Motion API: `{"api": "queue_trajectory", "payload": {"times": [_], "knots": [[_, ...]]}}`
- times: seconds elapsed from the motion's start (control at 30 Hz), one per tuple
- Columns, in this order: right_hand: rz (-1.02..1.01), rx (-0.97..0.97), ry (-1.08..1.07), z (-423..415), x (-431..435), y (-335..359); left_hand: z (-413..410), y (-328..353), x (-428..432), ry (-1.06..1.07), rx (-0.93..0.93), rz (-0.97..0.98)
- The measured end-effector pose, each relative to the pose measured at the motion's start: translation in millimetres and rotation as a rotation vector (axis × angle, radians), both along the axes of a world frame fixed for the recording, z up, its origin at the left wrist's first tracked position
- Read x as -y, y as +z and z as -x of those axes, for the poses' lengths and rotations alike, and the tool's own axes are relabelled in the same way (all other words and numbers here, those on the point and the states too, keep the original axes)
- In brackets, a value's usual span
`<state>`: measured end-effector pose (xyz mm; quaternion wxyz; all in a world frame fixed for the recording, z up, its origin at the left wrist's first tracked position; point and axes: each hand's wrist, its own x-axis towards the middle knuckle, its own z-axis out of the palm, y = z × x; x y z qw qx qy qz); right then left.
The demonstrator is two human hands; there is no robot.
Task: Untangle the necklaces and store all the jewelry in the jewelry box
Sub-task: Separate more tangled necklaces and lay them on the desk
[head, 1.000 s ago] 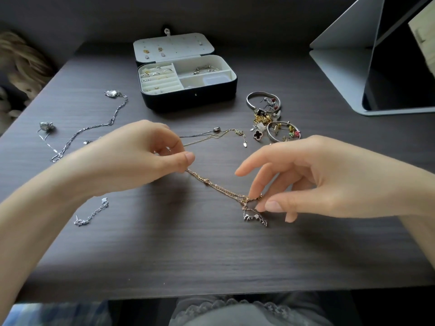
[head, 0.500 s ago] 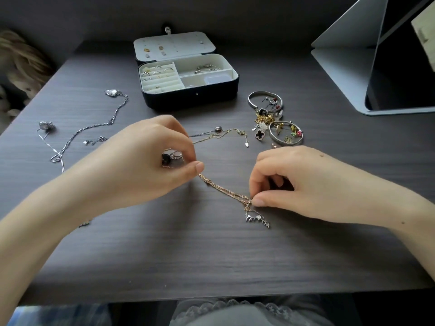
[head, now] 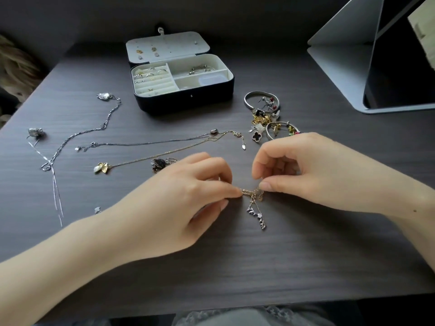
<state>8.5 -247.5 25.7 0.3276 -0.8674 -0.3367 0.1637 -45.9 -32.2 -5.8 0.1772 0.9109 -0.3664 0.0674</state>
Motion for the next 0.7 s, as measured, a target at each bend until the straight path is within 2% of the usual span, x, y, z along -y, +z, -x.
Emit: {"api": "queue_trajectory", "payload": {"times": [0.13,0.27,0.43,0.7], "knots": [[-0.012,0.056,-0.053,-3,0,-4,0,1,-2,0.010,0.000,0.010],[-0.053,0.255,-0.052,-2,-4,-11,-1,1,-4,0.015,-0.016,0.021],[-0.117,0.417,-0.053,-2,-14,-23,0,2,-4,0.028,-0.064,0.069],[-0.091,0.501,-0.086,-4,-24,-25,0,5,-6,0.048,-0.129,0.112]]}}
